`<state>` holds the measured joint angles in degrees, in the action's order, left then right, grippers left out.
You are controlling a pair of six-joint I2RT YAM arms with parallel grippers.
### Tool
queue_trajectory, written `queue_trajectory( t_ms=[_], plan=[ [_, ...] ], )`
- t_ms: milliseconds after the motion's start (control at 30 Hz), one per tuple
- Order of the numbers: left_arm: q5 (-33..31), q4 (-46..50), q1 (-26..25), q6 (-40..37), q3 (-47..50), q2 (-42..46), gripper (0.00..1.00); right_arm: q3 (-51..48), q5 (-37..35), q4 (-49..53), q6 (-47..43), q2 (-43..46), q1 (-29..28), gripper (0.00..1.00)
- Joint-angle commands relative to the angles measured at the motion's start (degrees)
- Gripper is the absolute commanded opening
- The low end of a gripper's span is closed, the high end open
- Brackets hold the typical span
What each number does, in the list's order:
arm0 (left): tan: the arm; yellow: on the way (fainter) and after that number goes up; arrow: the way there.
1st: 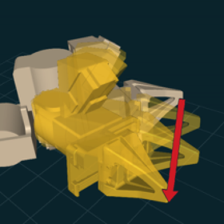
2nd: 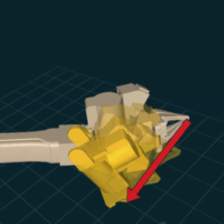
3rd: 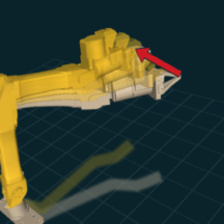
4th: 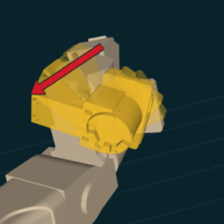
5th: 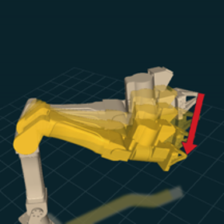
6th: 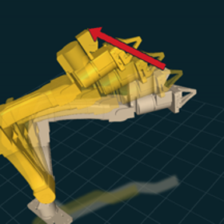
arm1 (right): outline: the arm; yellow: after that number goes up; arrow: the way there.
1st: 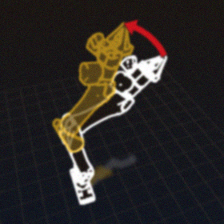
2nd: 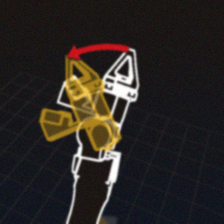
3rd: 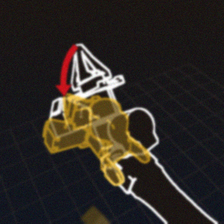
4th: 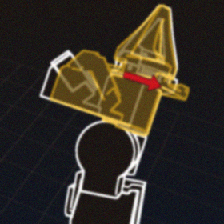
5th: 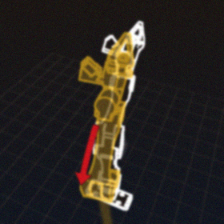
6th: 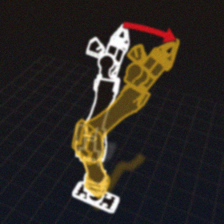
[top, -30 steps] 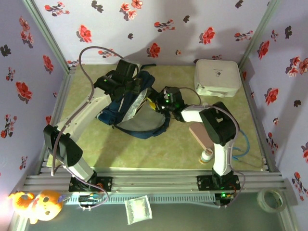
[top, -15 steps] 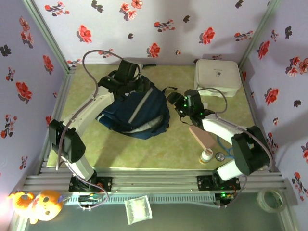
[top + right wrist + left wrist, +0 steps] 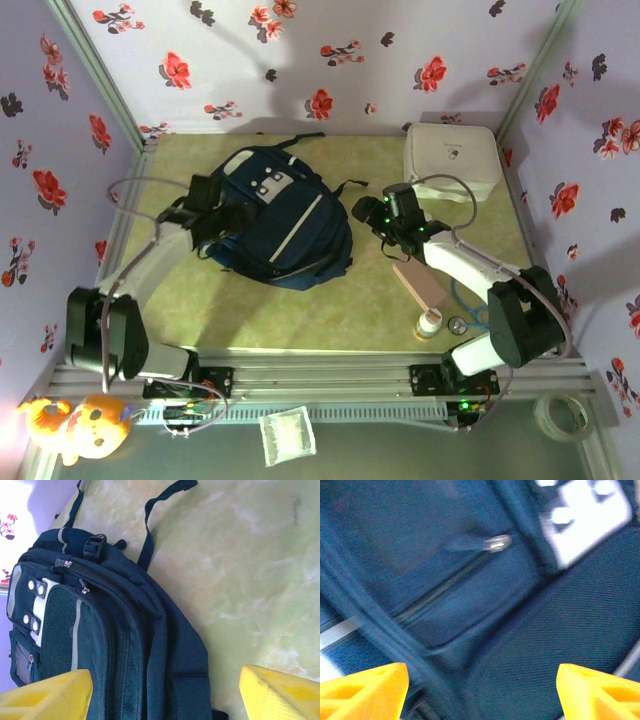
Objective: Pack books, pencil case, and school supplies into a backpack
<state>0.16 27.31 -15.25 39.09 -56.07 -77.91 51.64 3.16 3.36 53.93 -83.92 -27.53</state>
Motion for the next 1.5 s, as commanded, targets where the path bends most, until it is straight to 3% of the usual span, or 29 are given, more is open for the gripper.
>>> queue_trajectory(
  t_ms=[0,200,333,1100,1200,1467],
  plan=[
    [0.4,-1.7,3.2,6.5,6.3,5.8,0.78,2.4,-0.5,2.0,-2.9,-2.1,-1.6,0.79],
    [5.3,-5.7,9.5,10.0,15.4,7.9,0.78,3.3,0.6,1.1,-1.5,-4.8,-3.1,0.79],
    [9.9,-11.1,12.2,12.5,18.0,4.3,0.71,3.3,0.7,1.0,-1.1,-5.3,-3.7,0.79],
    [11.9,-26.5,12.6,19.4,23.5,-6.8,0.44,2.8,0.7,1.4,0.9,-6.7,-3.9,0.78],
    [12.4,-28.1,12.6,20.1,23.7,-7.2,0.37,2.7,1.1,1.1,0.9,-7.2,-3.9,0.77],
    [13.6,-29.7,12.3,21.4,23.2,-5.1,0.07,2.6,6.4,-3.1,1.8,-10.5,-3.8,0.73]
  ],
)
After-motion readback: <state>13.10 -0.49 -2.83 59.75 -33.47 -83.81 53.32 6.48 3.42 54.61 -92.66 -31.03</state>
